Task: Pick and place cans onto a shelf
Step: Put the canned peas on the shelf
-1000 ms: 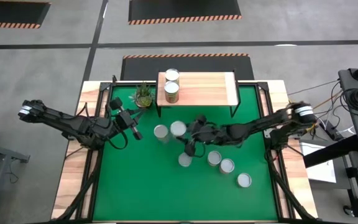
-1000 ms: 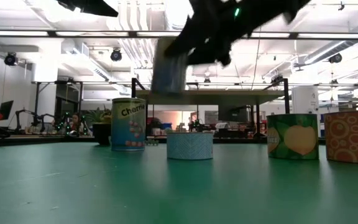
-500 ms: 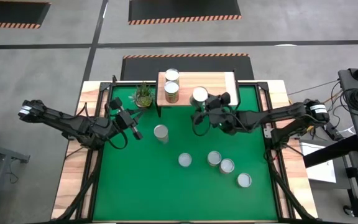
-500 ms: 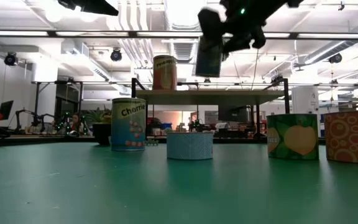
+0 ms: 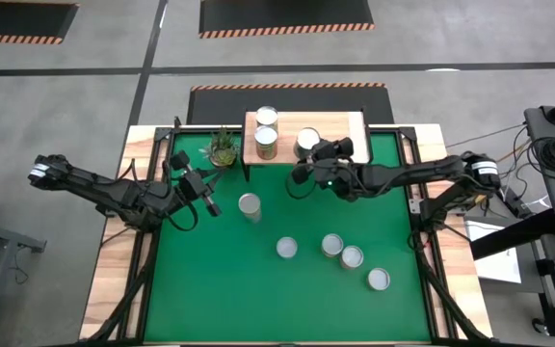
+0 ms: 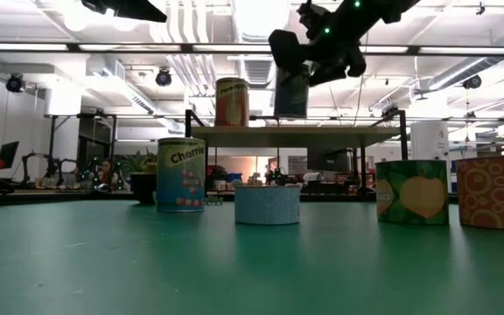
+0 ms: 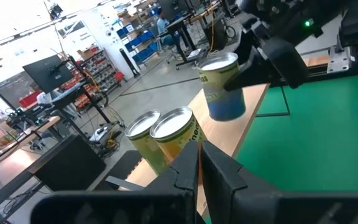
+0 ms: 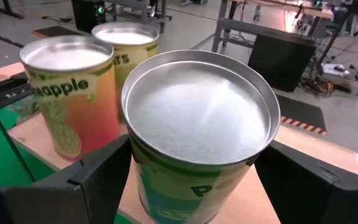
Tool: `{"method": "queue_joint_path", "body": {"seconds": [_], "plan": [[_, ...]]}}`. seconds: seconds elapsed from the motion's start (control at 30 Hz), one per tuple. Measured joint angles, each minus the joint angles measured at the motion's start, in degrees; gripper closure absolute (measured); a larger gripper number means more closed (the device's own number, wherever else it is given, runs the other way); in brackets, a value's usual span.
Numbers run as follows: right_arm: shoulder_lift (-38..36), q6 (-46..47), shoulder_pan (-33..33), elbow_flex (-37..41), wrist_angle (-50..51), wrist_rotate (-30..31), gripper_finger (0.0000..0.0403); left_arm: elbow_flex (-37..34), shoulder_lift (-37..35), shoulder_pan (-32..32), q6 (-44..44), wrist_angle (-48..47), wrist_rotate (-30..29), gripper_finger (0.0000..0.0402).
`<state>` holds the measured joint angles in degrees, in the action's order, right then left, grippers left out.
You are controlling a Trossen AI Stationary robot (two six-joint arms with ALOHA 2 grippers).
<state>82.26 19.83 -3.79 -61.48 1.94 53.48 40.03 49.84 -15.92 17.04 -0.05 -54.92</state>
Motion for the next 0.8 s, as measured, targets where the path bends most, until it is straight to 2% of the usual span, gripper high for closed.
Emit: {"method": "queue_joint_path", "body": {"seconds": [0.8], "plan": [[3.2,7.2,-2.5,0.0,-1.5,0.6,0.0076,0.0,0.0,0.0,0.0,0.0,0.0,0.0402]]}}
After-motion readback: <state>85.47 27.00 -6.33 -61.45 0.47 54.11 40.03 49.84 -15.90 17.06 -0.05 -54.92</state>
